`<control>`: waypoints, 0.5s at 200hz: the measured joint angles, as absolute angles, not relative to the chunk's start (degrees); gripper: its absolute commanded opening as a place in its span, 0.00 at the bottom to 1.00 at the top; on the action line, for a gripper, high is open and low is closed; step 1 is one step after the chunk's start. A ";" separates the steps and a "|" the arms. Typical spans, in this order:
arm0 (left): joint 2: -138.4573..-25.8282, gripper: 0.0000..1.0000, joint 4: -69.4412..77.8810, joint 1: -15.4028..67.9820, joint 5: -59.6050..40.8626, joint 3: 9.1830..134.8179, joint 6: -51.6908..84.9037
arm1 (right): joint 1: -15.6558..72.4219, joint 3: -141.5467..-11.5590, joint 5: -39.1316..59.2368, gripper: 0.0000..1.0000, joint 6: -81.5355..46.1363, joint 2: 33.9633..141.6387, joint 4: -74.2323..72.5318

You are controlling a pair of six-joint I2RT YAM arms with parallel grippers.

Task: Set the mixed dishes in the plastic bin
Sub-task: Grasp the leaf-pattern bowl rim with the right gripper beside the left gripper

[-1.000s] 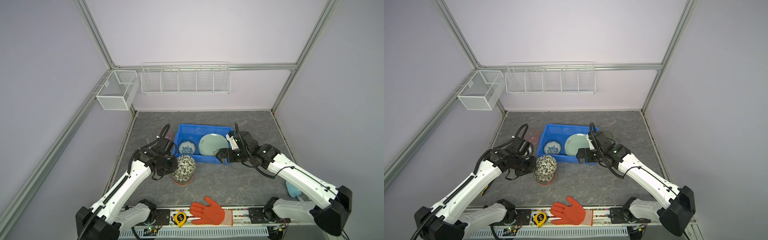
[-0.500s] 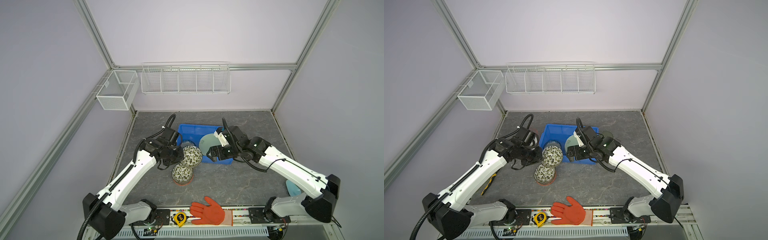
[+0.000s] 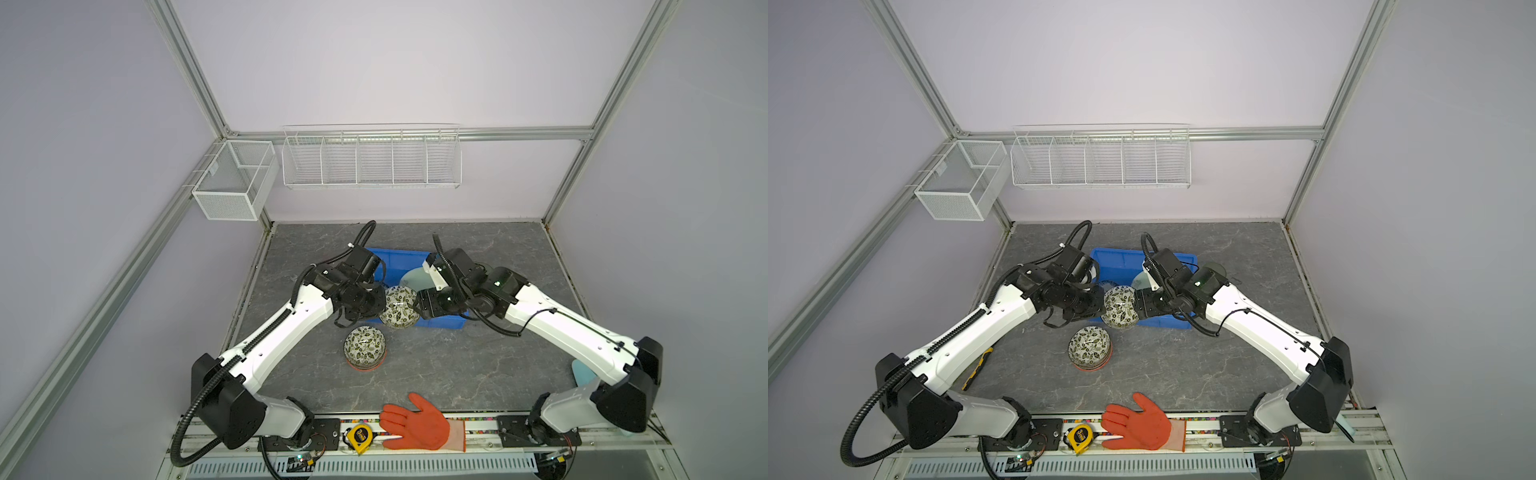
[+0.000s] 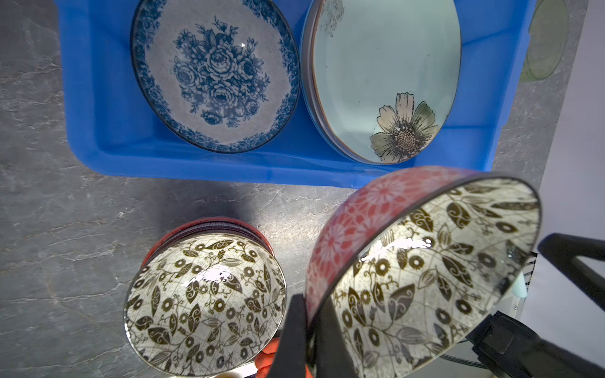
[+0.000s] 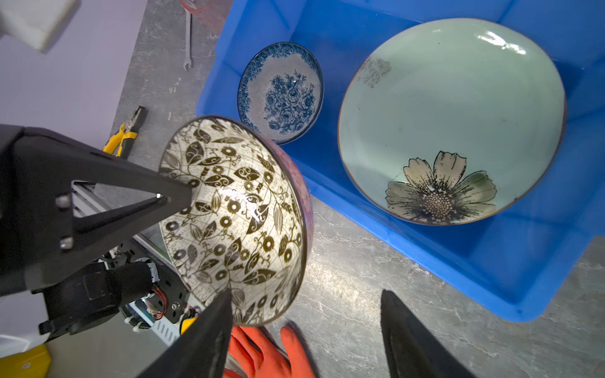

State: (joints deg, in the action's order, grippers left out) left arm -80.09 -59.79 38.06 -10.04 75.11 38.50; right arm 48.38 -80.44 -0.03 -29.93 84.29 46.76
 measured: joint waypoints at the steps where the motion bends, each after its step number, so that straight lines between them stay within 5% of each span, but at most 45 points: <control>1: -80.14 0.00 -59.79 38.09 -10.04 75.11 38.50 | 48.38 -80.51 -0.08 0.67 -29.91 84.36 46.81; 100: -80.18 0.00 -59.48 38.76 -10.13 75.11 38.57 | 48.49 -82.85 -1.50 0.49 -30.28 88.95 48.12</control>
State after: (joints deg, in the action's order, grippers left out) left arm -80.18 -59.48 38.76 -10.13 75.11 38.57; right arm 48.49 -82.85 -1.50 -30.28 88.95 48.12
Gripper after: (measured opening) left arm 0.049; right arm 0.518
